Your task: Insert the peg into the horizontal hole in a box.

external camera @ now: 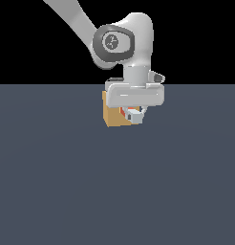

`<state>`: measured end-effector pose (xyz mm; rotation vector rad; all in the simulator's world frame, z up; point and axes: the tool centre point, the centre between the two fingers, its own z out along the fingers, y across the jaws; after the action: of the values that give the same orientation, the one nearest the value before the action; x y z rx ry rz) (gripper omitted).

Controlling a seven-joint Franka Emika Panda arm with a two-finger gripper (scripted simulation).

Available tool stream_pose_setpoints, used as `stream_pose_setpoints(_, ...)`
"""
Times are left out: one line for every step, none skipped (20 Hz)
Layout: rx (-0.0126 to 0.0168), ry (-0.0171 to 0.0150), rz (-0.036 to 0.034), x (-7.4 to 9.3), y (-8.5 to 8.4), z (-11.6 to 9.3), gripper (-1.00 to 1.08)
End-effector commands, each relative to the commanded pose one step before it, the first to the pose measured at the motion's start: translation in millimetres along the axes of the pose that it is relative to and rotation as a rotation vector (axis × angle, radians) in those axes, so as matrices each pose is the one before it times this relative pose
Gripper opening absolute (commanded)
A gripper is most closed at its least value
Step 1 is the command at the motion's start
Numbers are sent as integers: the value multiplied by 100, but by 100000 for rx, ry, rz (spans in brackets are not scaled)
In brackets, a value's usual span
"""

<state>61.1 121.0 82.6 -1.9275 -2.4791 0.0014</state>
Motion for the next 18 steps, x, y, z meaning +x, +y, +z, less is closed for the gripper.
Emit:
stream_pose_setpoints(-343,5,-106,15,110,-193,-100)
stream_pose_setpoints(0,0,0,0,0,0,-100)
stream_pose_setpoints(216,2,32,-1,-72,119,-100)
stream_pose_setpoints(0,0,0,49,-2,0,-100)
stream_pose_setpoints(0,0,0,145,-5,1,-100)
stream_pose_setpoints(0,0,0,242,-8,1,-100)
stream_pose_setpoints(0,0,0,338,-11,1,-100)
stream_pose_setpoints(0,0,0,434,-14,2,-100)
stream_pose_setpoints(0,0,0,530,-16,2,-100)
stream_pose_setpoints(-67,5,-15,635,-23,-44,-100)
stream_pose_setpoints(0,0,0,720,-19,3,-100)
stream_pose_setpoints(0,0,0,815,-17,3,-100)
stream_pose_setpoints(-68,2,-14,895,-18,-43,-100)
stream_pose_setpoints(0,0,0,813,-3,3,-100)
stream_pose_setpoints(0,0,0,718,5,2,-100)
stream_pose_setpoints(0,0,0,622,12,2,-100)
stream_pose_setpoints(-69,-1,-5,531,11,-45,-100)
stream_pose_setpoints(0,0,0,432,19,1,-100)
